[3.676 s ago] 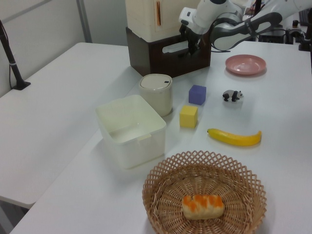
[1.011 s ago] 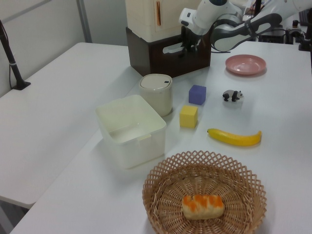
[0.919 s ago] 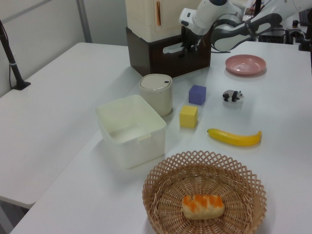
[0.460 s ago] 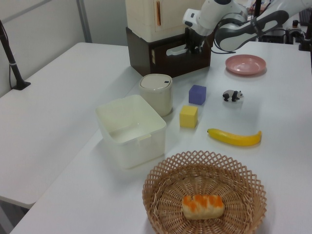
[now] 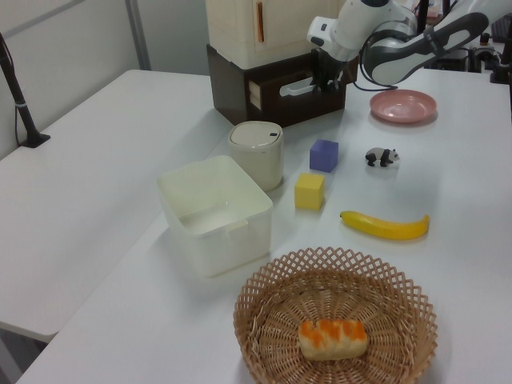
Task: Open the drawer
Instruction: 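Pull the drawer handle outward to slide the drawer open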
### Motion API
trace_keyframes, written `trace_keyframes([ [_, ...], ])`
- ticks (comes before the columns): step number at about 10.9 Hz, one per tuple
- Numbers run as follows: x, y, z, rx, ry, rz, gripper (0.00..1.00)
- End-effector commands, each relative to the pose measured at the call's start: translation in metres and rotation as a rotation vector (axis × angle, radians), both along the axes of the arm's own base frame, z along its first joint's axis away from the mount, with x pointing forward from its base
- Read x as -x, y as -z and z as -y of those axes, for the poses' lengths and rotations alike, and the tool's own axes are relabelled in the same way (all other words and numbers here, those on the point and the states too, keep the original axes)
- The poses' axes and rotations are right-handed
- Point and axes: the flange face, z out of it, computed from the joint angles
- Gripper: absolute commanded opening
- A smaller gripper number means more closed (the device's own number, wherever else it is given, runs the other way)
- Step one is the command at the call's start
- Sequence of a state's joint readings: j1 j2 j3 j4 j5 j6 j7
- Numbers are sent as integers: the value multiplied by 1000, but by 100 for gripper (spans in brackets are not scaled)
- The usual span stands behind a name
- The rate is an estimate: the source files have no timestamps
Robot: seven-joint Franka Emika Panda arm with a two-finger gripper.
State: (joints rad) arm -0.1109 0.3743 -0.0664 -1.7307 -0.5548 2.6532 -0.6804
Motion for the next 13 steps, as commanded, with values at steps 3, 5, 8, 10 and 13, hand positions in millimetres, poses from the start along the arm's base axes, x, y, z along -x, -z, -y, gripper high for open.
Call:
trace_keyframes([
  [3,41,4,-18,-54,81,-25,9],
  [5,44,0,-29,-64,107,-42,9],
  [8,49,-11,-35,-55,133,-77,9],
  [10,51,-15,-40,-61,146,-95,9],
  [13,53,-21,-43,-83,165,-105,82],
])
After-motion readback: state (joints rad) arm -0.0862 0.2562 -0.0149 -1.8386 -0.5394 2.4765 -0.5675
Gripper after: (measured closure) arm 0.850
